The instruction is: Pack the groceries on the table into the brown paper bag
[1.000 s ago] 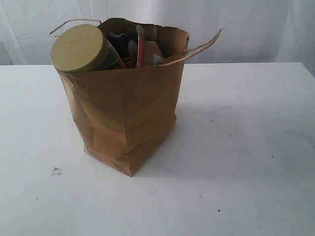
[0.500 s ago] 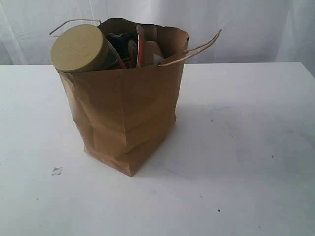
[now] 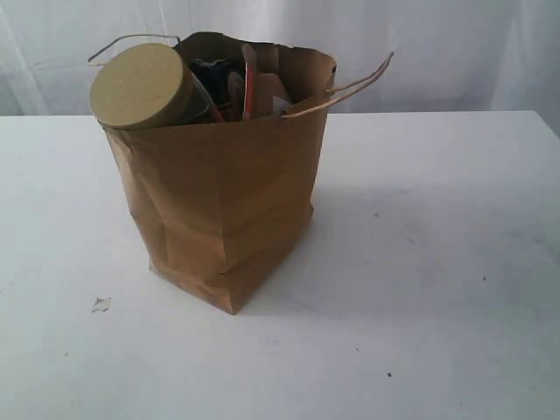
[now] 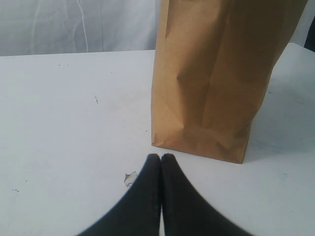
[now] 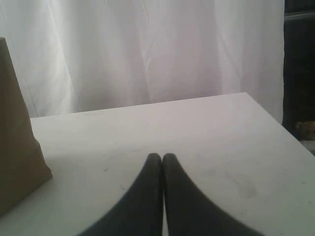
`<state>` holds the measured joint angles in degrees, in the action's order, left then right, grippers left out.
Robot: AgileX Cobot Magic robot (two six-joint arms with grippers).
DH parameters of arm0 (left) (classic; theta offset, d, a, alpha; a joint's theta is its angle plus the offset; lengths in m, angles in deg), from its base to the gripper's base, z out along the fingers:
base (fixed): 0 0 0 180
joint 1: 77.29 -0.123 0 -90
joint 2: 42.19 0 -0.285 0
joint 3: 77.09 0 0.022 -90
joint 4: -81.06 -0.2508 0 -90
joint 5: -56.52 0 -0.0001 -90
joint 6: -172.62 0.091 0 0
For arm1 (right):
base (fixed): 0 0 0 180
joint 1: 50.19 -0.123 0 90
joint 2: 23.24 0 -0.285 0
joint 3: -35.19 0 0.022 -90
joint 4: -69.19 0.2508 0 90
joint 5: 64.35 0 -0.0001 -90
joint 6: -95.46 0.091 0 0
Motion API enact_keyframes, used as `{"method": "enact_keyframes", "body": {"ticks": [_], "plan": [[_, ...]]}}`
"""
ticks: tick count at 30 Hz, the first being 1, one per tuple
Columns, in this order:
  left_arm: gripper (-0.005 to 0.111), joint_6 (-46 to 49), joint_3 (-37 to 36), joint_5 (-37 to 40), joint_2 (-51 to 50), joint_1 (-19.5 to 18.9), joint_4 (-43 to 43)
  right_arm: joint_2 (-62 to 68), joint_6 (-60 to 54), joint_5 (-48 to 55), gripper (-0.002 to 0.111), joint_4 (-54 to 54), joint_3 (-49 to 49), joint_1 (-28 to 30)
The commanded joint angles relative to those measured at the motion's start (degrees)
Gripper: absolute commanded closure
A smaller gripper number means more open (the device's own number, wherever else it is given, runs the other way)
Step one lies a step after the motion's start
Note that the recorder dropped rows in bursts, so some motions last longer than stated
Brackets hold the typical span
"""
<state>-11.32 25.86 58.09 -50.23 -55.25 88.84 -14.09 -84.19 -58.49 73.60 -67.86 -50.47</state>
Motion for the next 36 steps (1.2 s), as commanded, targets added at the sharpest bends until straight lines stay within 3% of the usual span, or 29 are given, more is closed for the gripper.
{"method": "enact_keyframes", "body": {"ticks": [1,36], "plan": [[0.107,-0.09,-0.17,0.01,0.25,-0.10,0.04,-0.24,-0.66,-0.68,0.108,-0.35,0.27,0.28],[0.107,-0.09,-0.17,0.01,0.25,-0.10,0.04,-1.37,0.95,0.60,0.108,0.08,0.27,0.28]]}}
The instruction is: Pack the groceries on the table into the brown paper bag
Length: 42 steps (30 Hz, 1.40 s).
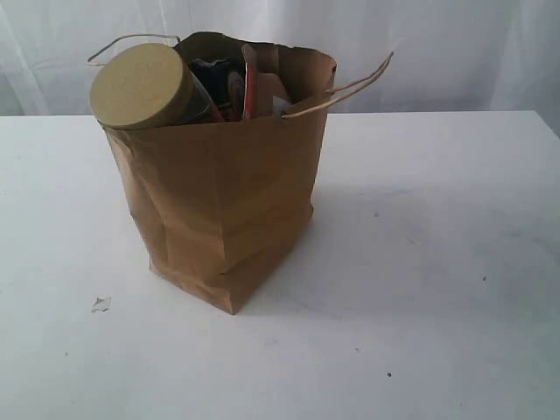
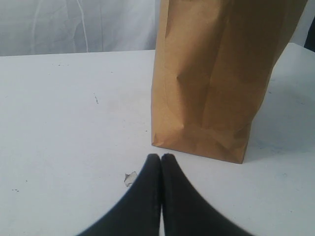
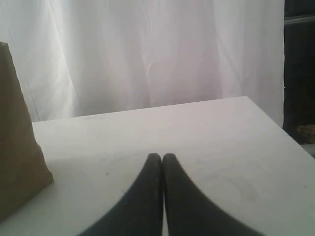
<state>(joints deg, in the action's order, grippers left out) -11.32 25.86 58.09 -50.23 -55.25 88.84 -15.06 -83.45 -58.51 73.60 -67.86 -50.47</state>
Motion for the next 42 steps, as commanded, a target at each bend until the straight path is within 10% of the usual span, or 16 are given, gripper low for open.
{"method": "enact_keyframes", "body": {"ticks": [1,11,42], "plan": [[0.107,-0.09,-0.17,0.01,0.25,-0.10,0.04,-0.40,0.21,0.61,0.108,0.08,0.27,0.28],[0.107,-0.09,-0.17,0.01,0.25,-0.10,0.04,-0.40,0.21,14.73,0.108,-0.04,0.27,0.28],[0.107,-0.09,-0.17,0.01,0.25,-0.10,0.04,-0.40,0.21,14.87,0.108,0.06,0.27,-2.58]]}}
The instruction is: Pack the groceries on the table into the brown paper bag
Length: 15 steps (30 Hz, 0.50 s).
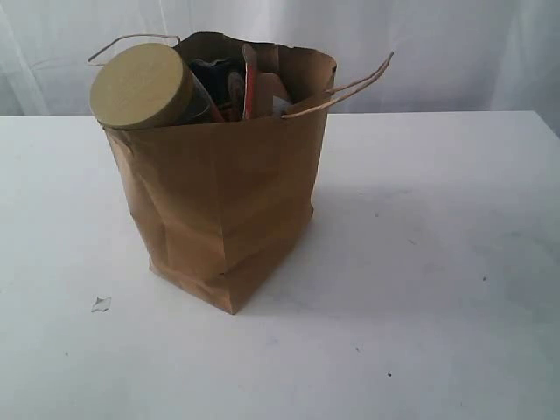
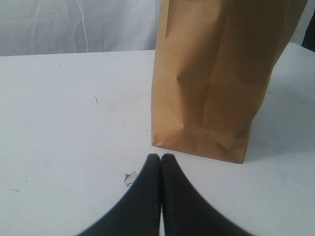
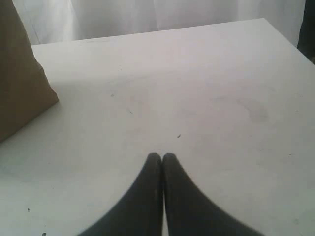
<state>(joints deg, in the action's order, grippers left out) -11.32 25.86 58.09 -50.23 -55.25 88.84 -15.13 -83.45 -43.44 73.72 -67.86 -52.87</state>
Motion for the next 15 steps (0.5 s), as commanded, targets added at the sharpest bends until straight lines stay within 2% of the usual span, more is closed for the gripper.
{"method": "enact_keyframes", "body": {"ticks": [1,15], "plan": [[0.107,-0.09,-0.17,0.01,0.25,-0.10,0.04,-0.32,0.21,-0.20,0.108,-0.05,0.27,-0.17],[0.107,-0.09,-0.17,0.01,0.25,-0.20,0.69,-0.32,0.21,-0.20,0.108,-0.05,0.27,-0.17]]}}
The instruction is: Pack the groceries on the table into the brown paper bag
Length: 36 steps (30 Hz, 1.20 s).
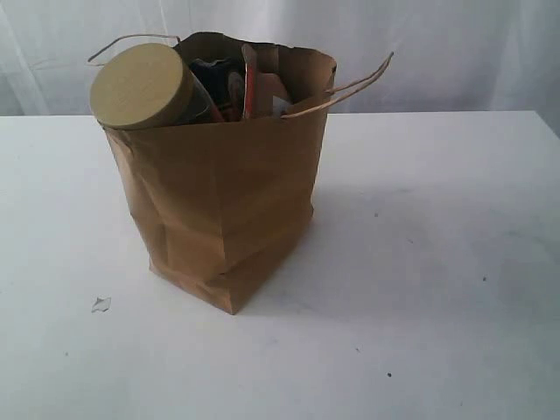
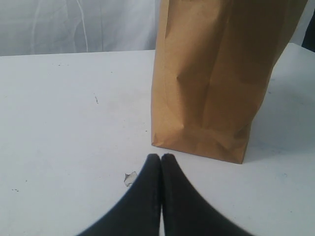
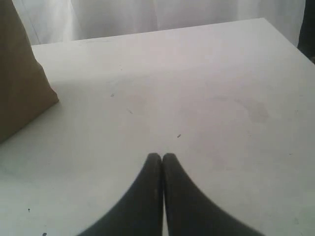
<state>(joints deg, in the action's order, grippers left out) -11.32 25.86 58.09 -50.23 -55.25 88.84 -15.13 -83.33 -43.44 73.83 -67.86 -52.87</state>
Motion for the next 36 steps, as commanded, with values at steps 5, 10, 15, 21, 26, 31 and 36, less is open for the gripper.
{"method": "enact_keyframes", "body": {"ticks": [5,10,15,21,26,31,36], "plan": [[0.107,-0.09,-0.17,0.01,0.25,-1.06,-4.58,-0.32,0.09,-0.20,0.108,-0.17,0.27,-0.17],[0.107,-0.09,-0.17,0.01,0.25,-5.61,-4.81,-0.32,0.09,-0.20,0.108,-0.17,0.27,-0.17],[0.107,-0.09,-0.17,0.01,0.25,-8.88,-4.81,-0.32,0.09,-0.20,0.108,-0.17,0.27,-0.17],[0.107,-0.09,-0.17,0.01,0.25,-9.33,-4.81,-0.32,0.09,-0.20,0.108,-0.17,0.27,-0.17],[0.107,-0.09,-0.17,0.01,0.25,-9.33,-4.81,-0.32,0.09,-0.20,0.108,-0.04,0.27,-0.17],[0.107,-0.09,-0.17,0.01,0.25,-9.33,-4.81,-0.32,0.09,-0.20,0.108,-0.04,0.27,-0.17],[0.107,-0.09,-0.17,0.01,0.25,-9.33,-4.81,-0.32,0.09,-0.20,0.108,-0.04,0.27,-0.17]]}}
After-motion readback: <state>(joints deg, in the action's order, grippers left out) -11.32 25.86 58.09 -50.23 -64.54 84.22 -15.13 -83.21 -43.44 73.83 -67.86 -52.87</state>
